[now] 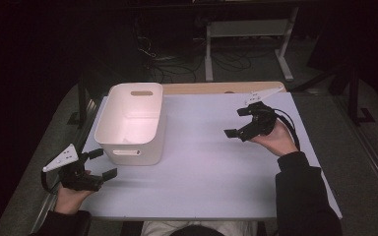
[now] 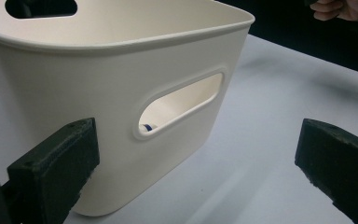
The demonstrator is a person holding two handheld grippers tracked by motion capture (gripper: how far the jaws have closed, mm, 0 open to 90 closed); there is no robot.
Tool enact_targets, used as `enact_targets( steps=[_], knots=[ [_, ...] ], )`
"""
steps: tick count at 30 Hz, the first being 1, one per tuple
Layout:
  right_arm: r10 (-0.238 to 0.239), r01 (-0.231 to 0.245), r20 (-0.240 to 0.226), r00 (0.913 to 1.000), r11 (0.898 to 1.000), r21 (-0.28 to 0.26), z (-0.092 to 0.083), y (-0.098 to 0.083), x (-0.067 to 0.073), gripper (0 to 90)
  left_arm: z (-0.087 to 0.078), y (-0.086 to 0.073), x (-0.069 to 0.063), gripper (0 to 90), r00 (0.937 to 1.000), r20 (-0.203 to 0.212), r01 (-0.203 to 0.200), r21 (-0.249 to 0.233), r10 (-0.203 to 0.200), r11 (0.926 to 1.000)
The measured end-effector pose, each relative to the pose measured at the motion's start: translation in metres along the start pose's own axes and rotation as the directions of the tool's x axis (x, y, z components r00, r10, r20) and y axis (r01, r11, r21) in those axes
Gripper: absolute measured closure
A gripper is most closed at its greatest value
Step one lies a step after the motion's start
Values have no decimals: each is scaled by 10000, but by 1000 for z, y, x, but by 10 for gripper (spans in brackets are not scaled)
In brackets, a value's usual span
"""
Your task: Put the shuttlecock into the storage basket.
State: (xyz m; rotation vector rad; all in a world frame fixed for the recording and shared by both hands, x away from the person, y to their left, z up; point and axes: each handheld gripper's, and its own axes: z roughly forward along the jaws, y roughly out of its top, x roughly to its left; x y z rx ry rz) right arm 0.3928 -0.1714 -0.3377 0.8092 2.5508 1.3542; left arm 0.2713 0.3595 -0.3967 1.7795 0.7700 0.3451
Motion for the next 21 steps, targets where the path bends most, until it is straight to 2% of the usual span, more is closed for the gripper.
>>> enact_targets(
  steps=[11, 21],
  knots=[
    [286, -284, 161, 9995, 9994, -178, -10, -22, 0, 0, 0, 0, 0, 0, 10000, -32, 9, -1, -9, 10000],
    [570, -567, 361, 9977, 9984, -81, -14, -46, 4, 0, 0, 0, 0, 0, 10000, -60, -15, 8, 15, 10000]
  ],
)
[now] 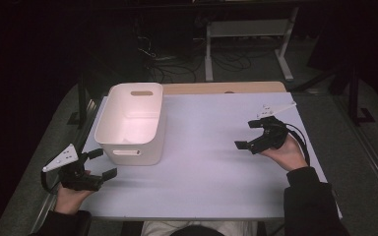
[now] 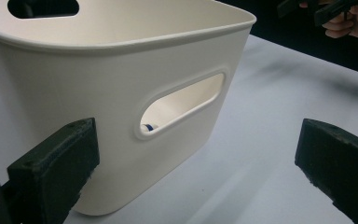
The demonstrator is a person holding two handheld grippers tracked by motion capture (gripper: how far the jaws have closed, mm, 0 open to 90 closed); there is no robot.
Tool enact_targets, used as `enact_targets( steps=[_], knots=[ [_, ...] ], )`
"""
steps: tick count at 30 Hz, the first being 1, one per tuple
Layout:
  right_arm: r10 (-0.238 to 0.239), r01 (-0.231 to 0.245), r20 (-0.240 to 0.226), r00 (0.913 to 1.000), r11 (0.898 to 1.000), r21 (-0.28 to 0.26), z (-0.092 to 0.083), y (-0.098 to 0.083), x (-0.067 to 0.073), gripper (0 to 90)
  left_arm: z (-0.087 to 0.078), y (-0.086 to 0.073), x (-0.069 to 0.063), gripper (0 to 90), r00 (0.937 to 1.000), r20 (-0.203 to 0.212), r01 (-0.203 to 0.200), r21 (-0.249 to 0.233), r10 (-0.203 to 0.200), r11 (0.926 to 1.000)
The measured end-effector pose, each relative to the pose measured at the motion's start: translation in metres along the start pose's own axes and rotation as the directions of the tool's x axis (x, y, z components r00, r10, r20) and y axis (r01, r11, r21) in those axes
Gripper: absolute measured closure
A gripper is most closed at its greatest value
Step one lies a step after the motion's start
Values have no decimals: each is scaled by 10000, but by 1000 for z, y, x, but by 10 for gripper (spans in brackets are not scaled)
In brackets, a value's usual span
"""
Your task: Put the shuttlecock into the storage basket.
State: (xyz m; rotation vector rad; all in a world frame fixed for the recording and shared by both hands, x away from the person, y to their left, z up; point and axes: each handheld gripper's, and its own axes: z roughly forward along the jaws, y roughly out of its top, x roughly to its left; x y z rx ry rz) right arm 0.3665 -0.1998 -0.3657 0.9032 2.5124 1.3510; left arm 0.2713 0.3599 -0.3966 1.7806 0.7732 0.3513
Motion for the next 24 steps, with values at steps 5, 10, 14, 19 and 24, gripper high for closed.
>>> enact_targets(
  steps=[5, 10, 14, 19, 24],
  knots=[
    [125, -124, 72, 9999, 9999, -46, -3, -9, 2, 0, 0, 0, 0, 0, 10000, -5, 14, 2, -14, 10000],
    [407, -406, 81, 9991, 9991, -141, -7, -18, 3, 0, 0, 0, 0, 0, 10000, 4, 15, -7, -15, 10000],
    [575, -572, 133, 9983, 9981, -215, -11, -28, 4, 0, 0, 0, 0, 0, 10000, 11, 23, -6, -23, 10000],
    [789, -779, 345, 9963, 9965, -311, -16, -39, 4, 0, 0, 0, 0, 0, 10000, 2, 23, -16, -23, 10000],
    [971, -951, 445, 9943, 9945, -449, -20, -48, 4, 0, 0, 0, 0, 0, 10000, 1, 10, -3, -10, 10000]
  ],
)
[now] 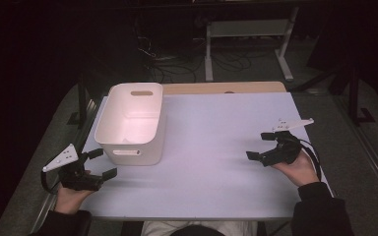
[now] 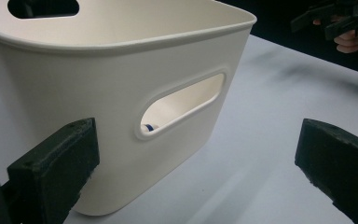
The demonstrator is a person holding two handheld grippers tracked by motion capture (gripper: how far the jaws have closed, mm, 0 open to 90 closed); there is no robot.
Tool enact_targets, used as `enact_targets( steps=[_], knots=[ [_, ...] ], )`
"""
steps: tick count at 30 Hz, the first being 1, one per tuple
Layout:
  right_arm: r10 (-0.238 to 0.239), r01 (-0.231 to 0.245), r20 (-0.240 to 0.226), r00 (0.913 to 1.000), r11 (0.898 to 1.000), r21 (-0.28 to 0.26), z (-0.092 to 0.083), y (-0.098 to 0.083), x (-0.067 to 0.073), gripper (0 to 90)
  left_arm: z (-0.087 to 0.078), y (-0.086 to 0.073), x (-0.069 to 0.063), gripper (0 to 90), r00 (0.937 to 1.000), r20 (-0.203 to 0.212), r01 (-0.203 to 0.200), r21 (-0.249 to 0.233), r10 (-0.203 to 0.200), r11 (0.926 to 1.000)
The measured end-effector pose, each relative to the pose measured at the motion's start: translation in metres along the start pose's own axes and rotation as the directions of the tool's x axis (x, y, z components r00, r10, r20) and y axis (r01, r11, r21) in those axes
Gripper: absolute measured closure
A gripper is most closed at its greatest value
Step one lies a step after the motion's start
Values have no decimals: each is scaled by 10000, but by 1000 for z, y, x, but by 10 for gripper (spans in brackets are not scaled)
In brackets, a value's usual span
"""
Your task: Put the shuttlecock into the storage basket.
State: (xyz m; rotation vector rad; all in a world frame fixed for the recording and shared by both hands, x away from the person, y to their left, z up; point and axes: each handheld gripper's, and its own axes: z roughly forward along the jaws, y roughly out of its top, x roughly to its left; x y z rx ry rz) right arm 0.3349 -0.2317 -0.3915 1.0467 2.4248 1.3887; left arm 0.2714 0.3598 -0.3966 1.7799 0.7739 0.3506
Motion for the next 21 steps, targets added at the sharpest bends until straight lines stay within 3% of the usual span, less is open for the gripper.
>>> enact_targets(
  steps=[11, 21],
  knots=[
    [235, -226, 263, 9994, 9991, -354, -11, -20, 0, 0, 0, 0, 0, 0, 10000, 0, 0, 4, 0, 10000],
    [379, -308, 953, 9947, 9967, -755, -24, -43, -3, 0, 0, 0, 0, 0, 10000, -12, 14, -2, -14, 10000]
  ],
)
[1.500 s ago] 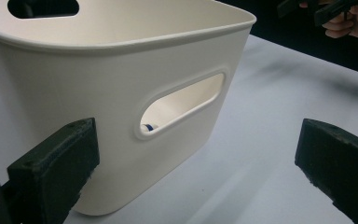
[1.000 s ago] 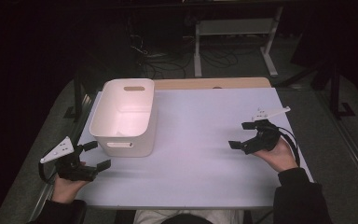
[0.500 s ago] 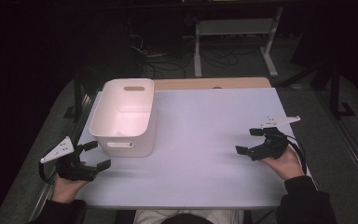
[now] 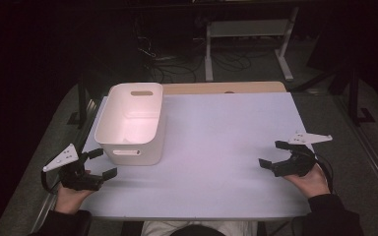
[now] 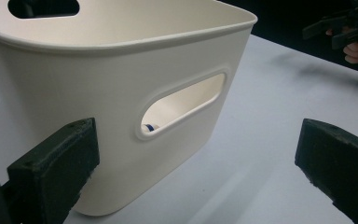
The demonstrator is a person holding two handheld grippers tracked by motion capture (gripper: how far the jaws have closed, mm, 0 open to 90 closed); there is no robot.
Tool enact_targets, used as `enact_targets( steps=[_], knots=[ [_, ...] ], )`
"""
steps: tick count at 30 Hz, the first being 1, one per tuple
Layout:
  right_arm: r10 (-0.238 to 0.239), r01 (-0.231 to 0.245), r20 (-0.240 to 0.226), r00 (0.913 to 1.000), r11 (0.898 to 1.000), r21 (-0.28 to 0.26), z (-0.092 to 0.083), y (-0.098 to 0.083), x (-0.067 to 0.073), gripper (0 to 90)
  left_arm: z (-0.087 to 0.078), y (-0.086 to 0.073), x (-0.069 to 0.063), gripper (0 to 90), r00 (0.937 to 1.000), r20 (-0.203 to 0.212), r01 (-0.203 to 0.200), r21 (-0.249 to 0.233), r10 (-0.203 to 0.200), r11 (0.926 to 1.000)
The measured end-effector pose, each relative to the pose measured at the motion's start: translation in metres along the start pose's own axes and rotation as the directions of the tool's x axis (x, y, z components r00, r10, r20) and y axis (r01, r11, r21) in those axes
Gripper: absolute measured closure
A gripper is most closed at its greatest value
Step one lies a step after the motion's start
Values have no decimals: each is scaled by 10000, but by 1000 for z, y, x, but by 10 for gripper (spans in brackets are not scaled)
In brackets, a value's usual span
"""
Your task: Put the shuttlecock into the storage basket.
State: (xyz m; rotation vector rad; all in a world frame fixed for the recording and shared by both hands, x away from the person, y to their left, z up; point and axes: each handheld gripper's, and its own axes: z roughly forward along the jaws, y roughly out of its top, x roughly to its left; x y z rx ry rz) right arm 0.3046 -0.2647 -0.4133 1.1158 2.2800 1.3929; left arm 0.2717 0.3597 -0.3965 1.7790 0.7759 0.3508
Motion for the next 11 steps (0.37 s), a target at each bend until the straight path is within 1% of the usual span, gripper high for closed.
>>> enact_targets(
  steps=[5, 11],
  knots=[
    [36, -33, 222, 9997, 9999, -152, -5, -8, -1, 0, 0, 0, 0, 0, 10000, 0, -13, 10, 13, 10000],
    [87, -76, 346, 9994, 9994, -339, -8, -14, -1, 0, 0, 0, 0, 0, 10000, 3, -3, 17, 3, 10000]
  ],
)
